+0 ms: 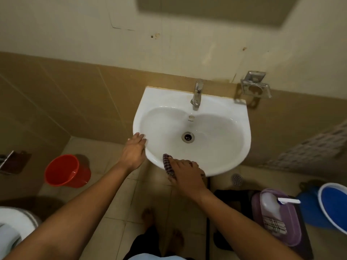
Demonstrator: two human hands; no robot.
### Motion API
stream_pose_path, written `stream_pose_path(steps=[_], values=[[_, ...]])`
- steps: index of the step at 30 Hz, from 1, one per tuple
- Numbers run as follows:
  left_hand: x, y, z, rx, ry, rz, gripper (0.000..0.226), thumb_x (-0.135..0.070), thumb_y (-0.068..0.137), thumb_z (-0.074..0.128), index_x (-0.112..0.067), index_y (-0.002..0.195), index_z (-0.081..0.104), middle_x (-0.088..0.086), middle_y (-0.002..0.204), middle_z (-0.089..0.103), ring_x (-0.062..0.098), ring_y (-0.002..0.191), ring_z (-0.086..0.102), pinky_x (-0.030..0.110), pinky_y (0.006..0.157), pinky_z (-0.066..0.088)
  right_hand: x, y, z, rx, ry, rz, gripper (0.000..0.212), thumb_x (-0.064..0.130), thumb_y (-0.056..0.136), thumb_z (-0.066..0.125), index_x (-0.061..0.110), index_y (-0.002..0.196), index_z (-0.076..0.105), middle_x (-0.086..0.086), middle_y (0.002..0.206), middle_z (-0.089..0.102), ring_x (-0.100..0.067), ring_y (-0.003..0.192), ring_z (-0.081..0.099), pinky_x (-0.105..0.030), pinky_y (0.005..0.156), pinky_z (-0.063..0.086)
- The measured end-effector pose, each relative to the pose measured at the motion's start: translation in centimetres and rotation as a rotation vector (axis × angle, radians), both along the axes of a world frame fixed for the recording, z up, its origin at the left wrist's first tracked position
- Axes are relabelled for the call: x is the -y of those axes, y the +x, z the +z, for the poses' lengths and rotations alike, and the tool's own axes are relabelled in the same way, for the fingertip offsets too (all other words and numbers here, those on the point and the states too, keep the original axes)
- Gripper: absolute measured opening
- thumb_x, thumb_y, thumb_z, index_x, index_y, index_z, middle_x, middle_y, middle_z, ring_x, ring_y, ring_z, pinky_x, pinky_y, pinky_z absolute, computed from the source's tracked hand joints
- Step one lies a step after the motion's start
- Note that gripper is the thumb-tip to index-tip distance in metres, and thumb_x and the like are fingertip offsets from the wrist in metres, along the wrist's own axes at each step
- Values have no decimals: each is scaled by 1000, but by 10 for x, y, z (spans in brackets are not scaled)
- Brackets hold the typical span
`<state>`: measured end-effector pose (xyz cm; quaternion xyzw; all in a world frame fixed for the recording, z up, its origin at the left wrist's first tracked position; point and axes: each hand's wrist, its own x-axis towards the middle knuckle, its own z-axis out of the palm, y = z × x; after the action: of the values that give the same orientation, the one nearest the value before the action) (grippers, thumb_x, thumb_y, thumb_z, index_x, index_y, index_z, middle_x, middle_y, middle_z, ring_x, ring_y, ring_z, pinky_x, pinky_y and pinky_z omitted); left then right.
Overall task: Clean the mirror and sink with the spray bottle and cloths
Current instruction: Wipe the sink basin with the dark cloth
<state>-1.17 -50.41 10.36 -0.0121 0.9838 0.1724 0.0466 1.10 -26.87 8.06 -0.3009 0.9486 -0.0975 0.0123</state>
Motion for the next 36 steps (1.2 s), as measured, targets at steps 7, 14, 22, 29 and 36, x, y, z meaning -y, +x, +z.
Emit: stream_pose_path(steps=[7,14,22,29,36], values=[[0,1,4,18,19,-18,49,-20,93,30,3,128,55,18,145,47,35,141,31,58,111,28,-41,0,-1,20,96,-107,71,68,85,54,22,139,51,3,124,67,-21,114,61,-45,105,37],[10,-2,-8,-4,-39,-82,38,-10,97,41,2,132,51,17,145,46,34,143,29,55,111,29,20,8,18,99,220,-203,80,78,86,32,23,142,43,-8,127,63,-33,113,56,-49,96,36],[18,-1,-13,-9,-124,-160,43,-15,100,38,-1,141,43,15,151,38,32,146,22,54,115,22,79,9,13,188,124,-258,65,59,100,27,22,153,23,-7,146,45,-31,127,44,-51,102,32],[25,-1,-12,1,-96,-185,40,-14,98,41,0,134,50,16,145,45,33,143,28,60,113,25,11,22,20,152,177,-307,55,62,97,31,30,139,41,5,133,54,-22,126,44,-47,109,25],[20,1,-5,12,-103,-174,37,-12,96,44,2,128,54,18,141,48,36,140,33,61,111,28,-54,19,32,212,116,-528,65,66,96,19,24,138,45,-1,151,37,-23,149,14,-57,120,0]])
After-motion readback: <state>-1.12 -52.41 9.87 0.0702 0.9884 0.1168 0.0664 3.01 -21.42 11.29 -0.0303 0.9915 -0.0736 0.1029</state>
